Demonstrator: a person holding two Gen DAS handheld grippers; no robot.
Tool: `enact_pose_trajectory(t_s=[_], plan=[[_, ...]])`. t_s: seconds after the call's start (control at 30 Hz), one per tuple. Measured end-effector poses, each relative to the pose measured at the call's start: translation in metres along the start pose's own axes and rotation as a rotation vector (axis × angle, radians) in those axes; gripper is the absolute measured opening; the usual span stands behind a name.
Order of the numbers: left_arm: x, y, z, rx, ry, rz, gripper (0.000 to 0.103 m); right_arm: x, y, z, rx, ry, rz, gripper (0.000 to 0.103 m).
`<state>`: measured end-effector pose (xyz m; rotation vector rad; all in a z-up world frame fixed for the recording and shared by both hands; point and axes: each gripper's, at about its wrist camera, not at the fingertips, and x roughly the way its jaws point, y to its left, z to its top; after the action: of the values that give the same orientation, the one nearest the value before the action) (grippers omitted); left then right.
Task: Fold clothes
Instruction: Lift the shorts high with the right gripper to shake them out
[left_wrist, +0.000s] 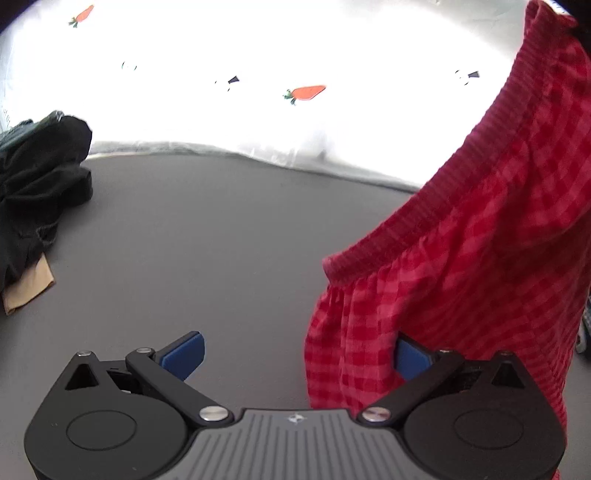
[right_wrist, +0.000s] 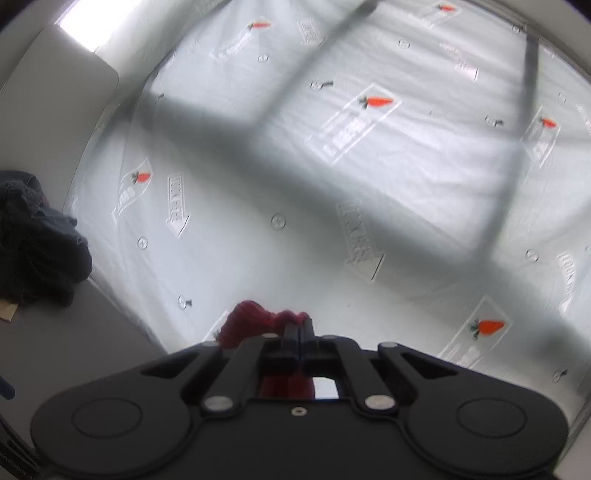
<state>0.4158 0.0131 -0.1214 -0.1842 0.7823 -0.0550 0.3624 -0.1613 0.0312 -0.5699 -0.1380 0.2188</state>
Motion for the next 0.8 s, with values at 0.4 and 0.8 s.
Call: enact_pose_trajectory(t_s=[0.4,0.8], plan=[[-0.046,-0.06,0.036,0.014,-0.282,-0.049,0.103,-0.092,-0.058,0.082,-0.037,-0.346,-0.154,0.001],[-0.083,-0.125,0.053,-0.05,-0.599,0.144,0.103,-0.161,-0.091,0.108,-0.029,-0.466,-0.288,0.001]])
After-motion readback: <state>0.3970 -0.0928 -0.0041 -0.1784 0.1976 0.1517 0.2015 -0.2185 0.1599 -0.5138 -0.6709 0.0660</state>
